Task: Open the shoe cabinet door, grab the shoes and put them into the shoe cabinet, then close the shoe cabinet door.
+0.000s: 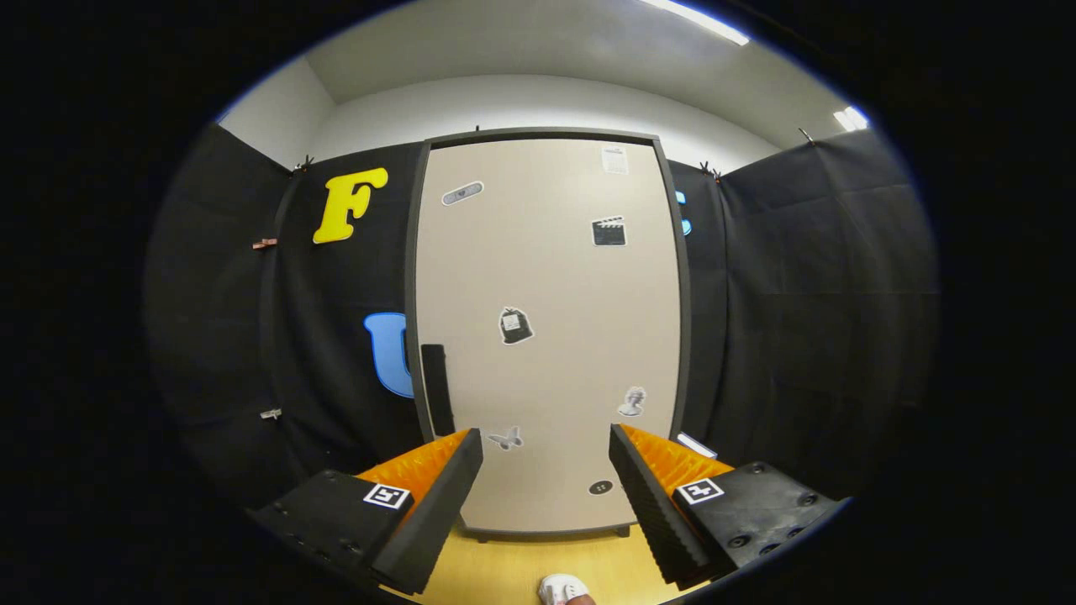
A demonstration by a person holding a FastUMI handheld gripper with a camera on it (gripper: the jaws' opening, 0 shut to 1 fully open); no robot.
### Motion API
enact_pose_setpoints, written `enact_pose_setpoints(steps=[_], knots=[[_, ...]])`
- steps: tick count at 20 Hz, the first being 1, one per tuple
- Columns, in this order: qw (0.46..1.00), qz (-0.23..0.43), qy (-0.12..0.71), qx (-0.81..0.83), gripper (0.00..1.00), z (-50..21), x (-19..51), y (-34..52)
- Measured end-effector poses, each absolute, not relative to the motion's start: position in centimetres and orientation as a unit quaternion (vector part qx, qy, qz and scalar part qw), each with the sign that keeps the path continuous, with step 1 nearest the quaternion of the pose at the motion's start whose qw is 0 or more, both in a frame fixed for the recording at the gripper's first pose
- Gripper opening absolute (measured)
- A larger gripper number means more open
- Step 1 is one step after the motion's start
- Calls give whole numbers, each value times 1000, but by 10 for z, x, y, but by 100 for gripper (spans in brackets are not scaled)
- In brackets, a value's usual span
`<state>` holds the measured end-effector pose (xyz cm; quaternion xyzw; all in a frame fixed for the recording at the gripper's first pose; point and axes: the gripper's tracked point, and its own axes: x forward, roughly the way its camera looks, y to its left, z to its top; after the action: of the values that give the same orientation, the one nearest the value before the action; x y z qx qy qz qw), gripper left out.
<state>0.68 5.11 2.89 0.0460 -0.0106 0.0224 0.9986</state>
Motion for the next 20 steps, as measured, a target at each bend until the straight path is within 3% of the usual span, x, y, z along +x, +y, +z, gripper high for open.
enact_pose_setpoints(steps=[10,18,20], knots=[[998,53,-20,22,98,23,88,160],[999,42,-5,19,98,0,153,185],[999,40,-3,18,93,-3,162,188]])
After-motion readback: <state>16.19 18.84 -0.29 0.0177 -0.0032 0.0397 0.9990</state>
